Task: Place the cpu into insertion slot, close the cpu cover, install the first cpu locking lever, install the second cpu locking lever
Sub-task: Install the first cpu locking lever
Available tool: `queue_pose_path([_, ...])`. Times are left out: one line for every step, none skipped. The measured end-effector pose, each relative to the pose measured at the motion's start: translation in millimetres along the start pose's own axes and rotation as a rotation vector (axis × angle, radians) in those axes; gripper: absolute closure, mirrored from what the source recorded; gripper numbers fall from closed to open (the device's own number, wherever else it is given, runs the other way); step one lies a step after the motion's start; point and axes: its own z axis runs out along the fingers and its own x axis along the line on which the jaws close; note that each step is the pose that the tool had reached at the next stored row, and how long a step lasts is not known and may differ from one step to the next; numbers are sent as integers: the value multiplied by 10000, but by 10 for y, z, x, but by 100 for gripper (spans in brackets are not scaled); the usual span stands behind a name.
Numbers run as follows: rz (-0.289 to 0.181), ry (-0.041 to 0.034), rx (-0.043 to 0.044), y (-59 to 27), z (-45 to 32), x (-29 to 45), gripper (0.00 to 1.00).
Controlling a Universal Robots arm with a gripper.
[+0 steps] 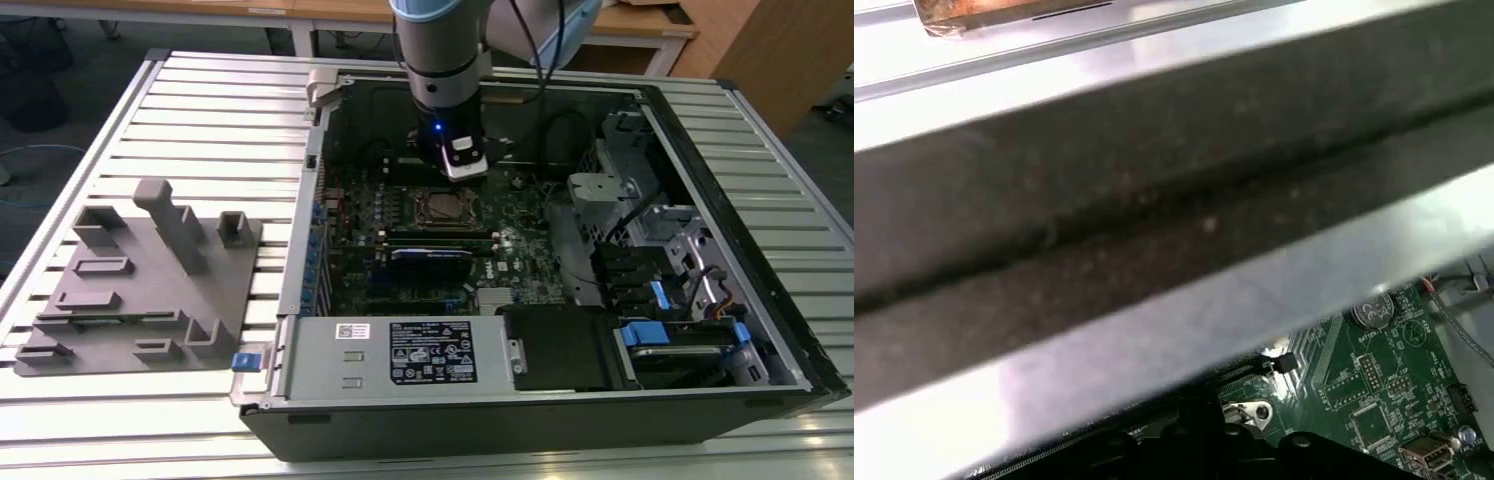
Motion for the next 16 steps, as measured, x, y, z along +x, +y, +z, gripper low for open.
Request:
queue_pose_path([-1,-14,-8,-2,2,3,90])
queue_pose_path([-4,-34,-18,-4,5,5,90])
queue_pose_path([-6,-51,-26,-5,6,7,90])
queue_pose_path([-9,-66,-34,-6,8,8,90])
queue_pose_path([-9,-86,-59,-5,15,9,90])
queue_pose_path([-11,-92,-67,-5,16,10,90])
queue_pose_path([-11,-97,-75,-6,17,10,90])
queue_pose_path([-10,-104,-81,-7,17,11,90])
queue_pose_path([-6,-102,-92,-8,16,12,90])
queue_pose_path([-1,-94,-112,-8,16,12,90])
queue_pose_path([5,-85,-135,-7,12,11,90])
queue_pose_path([11,-81,-160,-3,1,9,90])
queue_pose_path([13,-78,-174,1,-19,5,90])
queue_pose_path([14,-73,-174,5,-41,2,90])
queue_pose_path([15,-71,-175,9,-63,-2,90])
queue_pose_path([15,-72,-178,14,-86,-6,90])
